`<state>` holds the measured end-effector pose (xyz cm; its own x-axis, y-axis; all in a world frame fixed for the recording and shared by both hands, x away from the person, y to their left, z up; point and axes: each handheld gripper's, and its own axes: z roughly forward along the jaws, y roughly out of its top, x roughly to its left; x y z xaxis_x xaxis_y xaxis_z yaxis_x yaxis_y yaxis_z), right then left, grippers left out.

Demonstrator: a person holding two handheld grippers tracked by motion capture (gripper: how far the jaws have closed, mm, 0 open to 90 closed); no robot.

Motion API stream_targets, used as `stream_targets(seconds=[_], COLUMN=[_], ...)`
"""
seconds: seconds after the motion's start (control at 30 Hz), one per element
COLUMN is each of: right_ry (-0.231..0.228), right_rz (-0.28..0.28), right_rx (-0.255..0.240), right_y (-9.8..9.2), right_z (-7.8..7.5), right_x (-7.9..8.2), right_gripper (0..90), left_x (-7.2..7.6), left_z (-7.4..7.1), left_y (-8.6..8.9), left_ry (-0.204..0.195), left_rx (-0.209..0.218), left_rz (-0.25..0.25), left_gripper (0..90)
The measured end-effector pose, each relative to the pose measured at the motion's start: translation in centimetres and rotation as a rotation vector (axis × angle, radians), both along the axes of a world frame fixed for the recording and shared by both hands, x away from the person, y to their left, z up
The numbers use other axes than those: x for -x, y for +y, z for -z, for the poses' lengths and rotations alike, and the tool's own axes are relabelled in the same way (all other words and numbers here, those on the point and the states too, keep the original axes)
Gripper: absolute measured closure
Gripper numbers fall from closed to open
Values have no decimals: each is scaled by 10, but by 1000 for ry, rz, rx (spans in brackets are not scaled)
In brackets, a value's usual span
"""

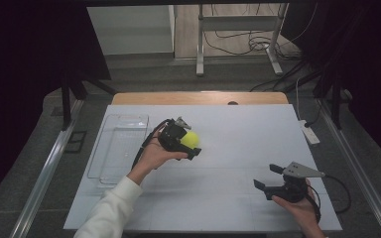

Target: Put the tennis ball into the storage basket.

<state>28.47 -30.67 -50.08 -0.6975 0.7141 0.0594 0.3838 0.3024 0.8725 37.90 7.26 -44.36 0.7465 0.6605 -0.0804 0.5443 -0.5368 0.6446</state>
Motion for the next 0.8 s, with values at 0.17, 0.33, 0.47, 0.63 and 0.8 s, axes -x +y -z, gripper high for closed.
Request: stream_targets(seconds=[0.17, 0.33, 0.47, 0.63, 0.8], right_ry=[0, 1, 1, 1, 2], right_rz=[-1, 0, -1, -2, -1], right_rx=[-1, -2, -3, -4, -7], right_y=[0, 0, 0, 0, -1], right_z=[0, 0, 0, 0, 0], right_x=[0, 0, 0, 0, 0], right_gripper=[125, 125, 125, 124, 125], left_x=[-5, -9, -13, -18, -22], left_z=[1, 2, 2, 0, -1], left_y=[0, -2, -4, -7, -12], left_ry=[13, 20, 20, 20, 22], left_rx=[5, 0, -7, -17, -26], left_rz=[-2, -3, -2, 2, 16], left_gripper=[73, 73, 72, 72, 70])
